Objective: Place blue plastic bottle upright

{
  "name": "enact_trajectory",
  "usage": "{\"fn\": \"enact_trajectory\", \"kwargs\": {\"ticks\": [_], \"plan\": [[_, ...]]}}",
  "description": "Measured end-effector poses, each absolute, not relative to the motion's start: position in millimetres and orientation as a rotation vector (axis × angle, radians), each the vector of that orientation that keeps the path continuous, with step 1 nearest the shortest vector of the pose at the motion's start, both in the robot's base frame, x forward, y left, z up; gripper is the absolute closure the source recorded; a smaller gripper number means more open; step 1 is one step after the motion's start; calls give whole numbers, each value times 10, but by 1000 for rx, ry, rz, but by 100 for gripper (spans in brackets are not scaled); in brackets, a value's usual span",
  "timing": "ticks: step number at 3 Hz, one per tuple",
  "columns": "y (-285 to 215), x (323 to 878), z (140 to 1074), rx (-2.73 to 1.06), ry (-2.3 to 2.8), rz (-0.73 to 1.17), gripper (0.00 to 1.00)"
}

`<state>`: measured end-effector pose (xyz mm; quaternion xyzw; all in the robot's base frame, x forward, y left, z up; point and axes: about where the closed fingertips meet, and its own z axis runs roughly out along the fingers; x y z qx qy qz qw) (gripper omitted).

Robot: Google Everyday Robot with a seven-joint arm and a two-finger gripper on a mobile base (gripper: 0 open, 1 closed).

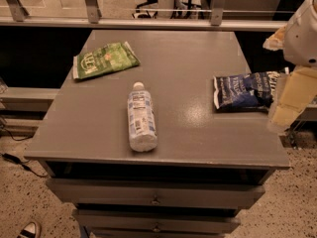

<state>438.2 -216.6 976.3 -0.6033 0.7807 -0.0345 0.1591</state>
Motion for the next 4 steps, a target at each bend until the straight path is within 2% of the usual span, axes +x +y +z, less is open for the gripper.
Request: {"fn": "enact_trajectory", "kwargs": {"ticks": [1, 2, 4], "plan": [[-2127, 4417, 9761, -1715, 2230, -95, 0], [-1822, 4701, 9712, -1645, 2231, -55, 0], [-1073, 5531, 9421, -1397, 2394, 161, 0]]}}
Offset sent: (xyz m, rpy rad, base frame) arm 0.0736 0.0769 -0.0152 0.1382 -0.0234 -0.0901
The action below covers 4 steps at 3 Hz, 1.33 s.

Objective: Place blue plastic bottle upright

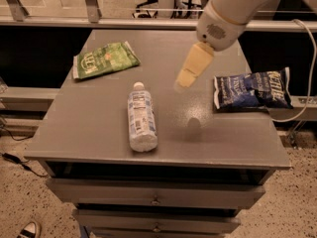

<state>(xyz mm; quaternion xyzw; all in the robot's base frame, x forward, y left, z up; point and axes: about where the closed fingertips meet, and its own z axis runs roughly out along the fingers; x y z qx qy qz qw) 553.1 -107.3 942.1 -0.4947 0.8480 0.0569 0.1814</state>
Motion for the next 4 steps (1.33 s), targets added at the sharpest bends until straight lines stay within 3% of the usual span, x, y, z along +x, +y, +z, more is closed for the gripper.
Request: {"fn": "enact_trajectory", "kwargs": {"ticks": [2, 4], "plan": [[-412, 5969, 9132, -1050, 2674, 247, 0], [-414, 5969, 9134, -981, 2699, 260, 0]]}}
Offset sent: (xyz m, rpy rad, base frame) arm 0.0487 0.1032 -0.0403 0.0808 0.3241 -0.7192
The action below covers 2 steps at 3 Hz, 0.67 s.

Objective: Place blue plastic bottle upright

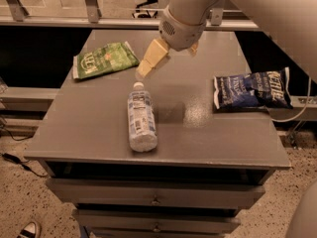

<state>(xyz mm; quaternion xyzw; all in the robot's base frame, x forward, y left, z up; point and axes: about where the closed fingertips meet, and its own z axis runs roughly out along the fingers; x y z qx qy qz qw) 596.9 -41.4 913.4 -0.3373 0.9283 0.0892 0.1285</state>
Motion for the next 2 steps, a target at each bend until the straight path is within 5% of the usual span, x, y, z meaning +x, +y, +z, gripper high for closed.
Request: {"fn": "enact_trajectory", "kwargs": {"ticks": [2], "plan": [[294, 5459, 9099, -920, 2826, 143, 0]]}}
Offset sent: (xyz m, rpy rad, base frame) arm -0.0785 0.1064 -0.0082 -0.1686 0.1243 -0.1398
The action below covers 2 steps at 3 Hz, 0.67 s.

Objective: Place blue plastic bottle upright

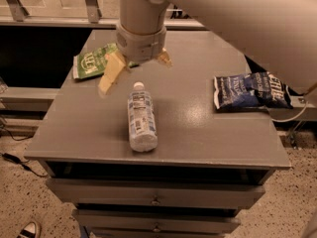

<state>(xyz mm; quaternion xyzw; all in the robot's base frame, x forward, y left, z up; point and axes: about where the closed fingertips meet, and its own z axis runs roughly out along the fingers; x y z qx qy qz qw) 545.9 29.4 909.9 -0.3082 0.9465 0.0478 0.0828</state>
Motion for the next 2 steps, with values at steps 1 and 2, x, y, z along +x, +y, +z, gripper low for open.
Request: {"fn": "enact_trajectory", "kwargs": {"ticks": [1, 2], "plan": [[485, 5400, 8920, -777, 2904, 118, 0], [463, 5354, 8769, -572, 2962, 76, 0]]}}
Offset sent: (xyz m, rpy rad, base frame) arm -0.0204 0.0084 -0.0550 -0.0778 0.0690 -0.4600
